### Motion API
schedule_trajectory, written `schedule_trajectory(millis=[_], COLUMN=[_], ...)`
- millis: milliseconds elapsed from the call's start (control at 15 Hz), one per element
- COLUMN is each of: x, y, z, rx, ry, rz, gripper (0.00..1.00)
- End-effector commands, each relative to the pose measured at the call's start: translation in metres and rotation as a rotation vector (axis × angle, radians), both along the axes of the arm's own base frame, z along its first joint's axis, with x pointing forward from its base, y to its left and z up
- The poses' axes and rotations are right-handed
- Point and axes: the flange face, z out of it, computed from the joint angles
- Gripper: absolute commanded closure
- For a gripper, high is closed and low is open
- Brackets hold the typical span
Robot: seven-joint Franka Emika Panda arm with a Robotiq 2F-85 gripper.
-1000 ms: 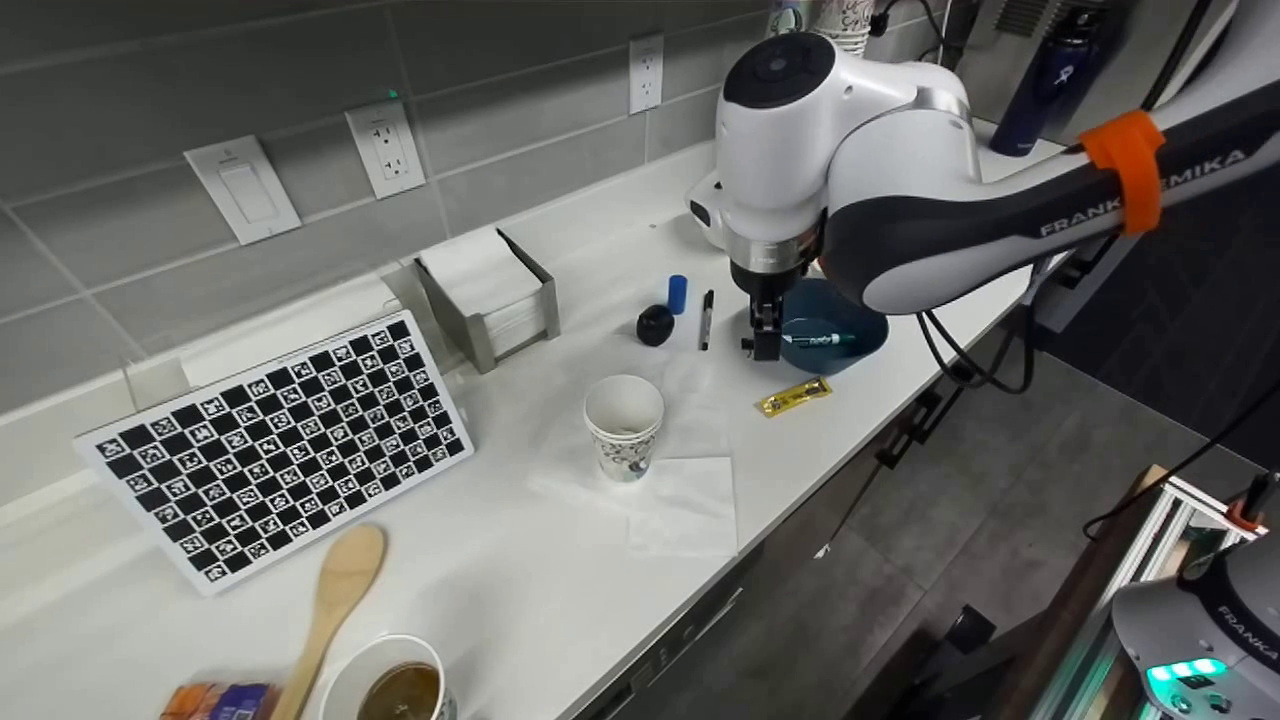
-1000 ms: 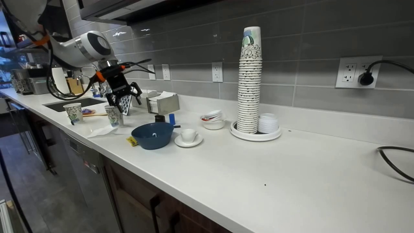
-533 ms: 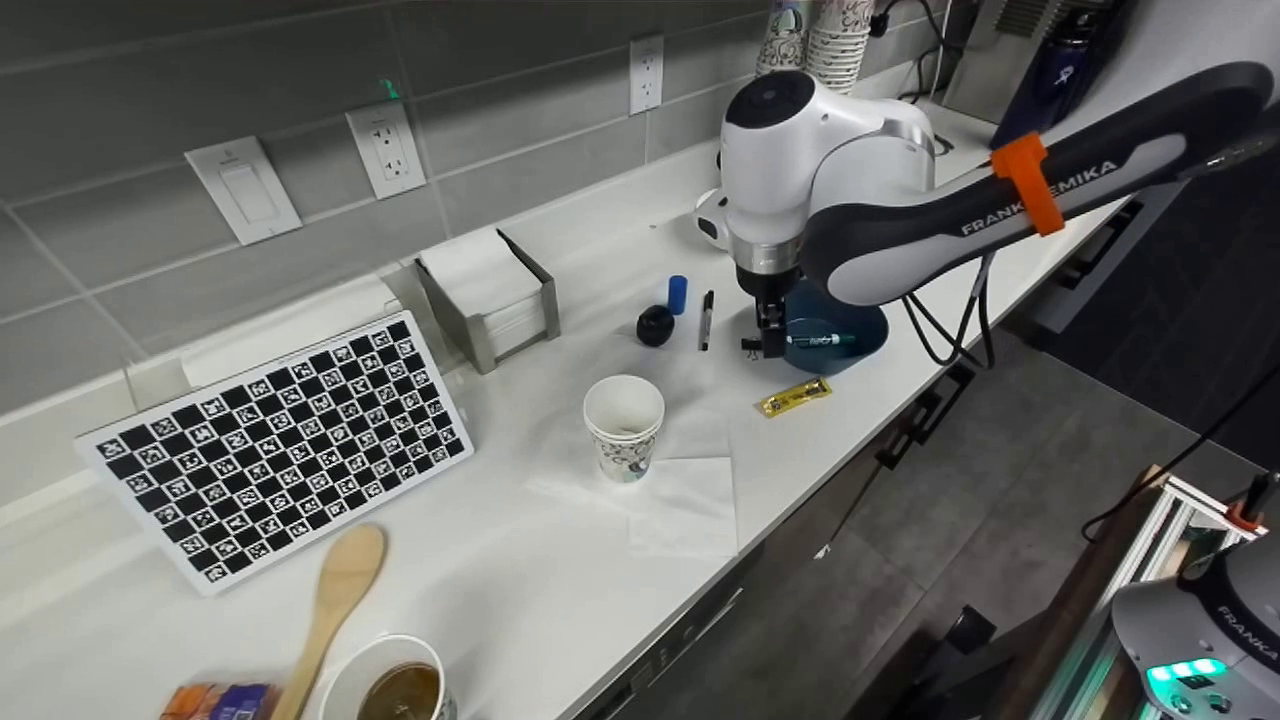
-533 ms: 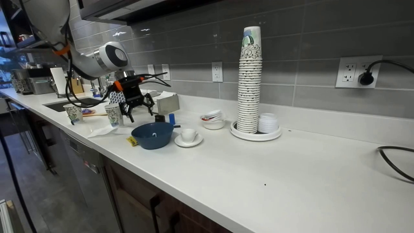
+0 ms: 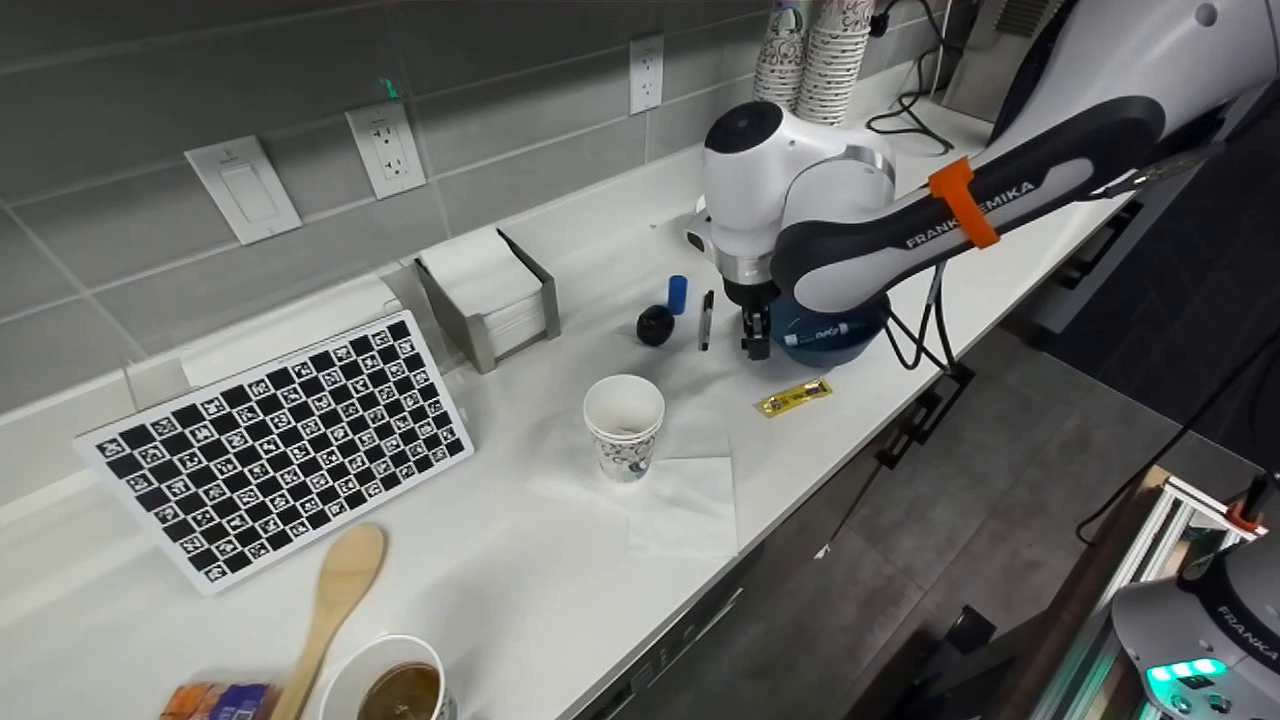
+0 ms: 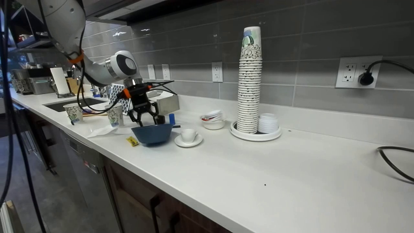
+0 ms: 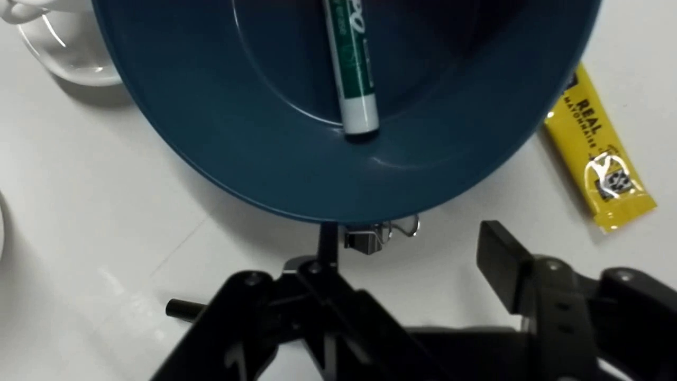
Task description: Pu the black cap in the blue bowl
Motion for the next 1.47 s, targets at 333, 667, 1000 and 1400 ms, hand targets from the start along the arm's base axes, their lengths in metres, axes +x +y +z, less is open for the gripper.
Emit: schedule_trajectory(millis=[333,667,1000,1400], x=[0.020,0.029,0.030,0.025], y=[0.006,-0.001,-0.010,-0.007], z=[0.003,-0.005,-0.019,-0.022], rx=[0.005,-0.020,-0.043,-0.053], ry=[-0.028,-0.018,0.014,0.032], rz=[-0.010,-0.022,-0.032,-0.019], gripper=[0.19,0.33,0.65,1.00])
